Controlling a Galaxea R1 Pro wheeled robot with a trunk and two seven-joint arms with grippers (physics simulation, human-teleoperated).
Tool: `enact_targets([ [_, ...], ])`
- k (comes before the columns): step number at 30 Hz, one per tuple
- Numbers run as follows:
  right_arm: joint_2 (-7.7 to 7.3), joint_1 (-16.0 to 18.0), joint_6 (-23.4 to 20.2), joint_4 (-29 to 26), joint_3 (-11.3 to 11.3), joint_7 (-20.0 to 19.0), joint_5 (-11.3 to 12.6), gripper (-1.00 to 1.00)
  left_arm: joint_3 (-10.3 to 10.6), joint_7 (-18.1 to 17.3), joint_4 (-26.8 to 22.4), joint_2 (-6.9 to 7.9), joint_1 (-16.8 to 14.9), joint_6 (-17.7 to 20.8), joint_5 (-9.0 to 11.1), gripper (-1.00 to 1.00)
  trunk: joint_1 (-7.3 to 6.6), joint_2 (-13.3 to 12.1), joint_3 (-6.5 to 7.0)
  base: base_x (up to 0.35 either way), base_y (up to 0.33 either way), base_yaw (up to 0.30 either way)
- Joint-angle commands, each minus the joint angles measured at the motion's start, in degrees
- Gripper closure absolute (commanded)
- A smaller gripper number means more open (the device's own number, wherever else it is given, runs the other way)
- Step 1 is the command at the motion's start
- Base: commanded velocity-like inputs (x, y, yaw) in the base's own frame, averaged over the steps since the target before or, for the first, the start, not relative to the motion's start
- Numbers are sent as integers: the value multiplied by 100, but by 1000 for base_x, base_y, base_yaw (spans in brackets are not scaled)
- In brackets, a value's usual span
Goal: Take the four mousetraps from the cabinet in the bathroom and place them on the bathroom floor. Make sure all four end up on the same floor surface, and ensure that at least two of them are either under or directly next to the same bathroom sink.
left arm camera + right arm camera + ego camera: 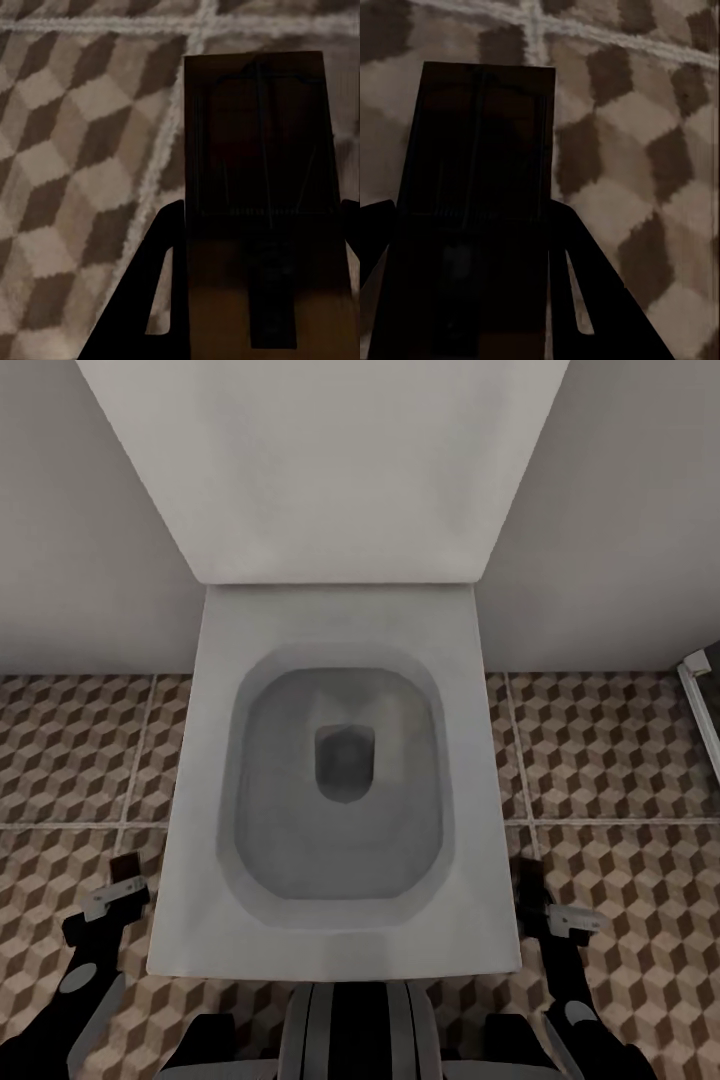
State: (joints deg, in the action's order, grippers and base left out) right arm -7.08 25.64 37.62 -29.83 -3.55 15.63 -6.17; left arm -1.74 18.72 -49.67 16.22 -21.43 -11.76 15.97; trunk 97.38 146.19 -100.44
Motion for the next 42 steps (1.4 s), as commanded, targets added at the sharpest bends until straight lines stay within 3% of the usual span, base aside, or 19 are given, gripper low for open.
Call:
enact_targets([
  [1,-26,2,10,4,-12,13,-44,100,-37,27,1,3,-1,-22,47,100,-1,1,-2,0,0,0],
  [8,-73,2,8,4,-14,11,-42,100,-121,-2,1,116,-1,-20,47,100,-1,1,-2,0,0,0],
  [42,-75,2,16,3,-5,11,-53,100,-112,-18,4,114,-2,-19,56,100,2,2,-25,-30,0,0],
])
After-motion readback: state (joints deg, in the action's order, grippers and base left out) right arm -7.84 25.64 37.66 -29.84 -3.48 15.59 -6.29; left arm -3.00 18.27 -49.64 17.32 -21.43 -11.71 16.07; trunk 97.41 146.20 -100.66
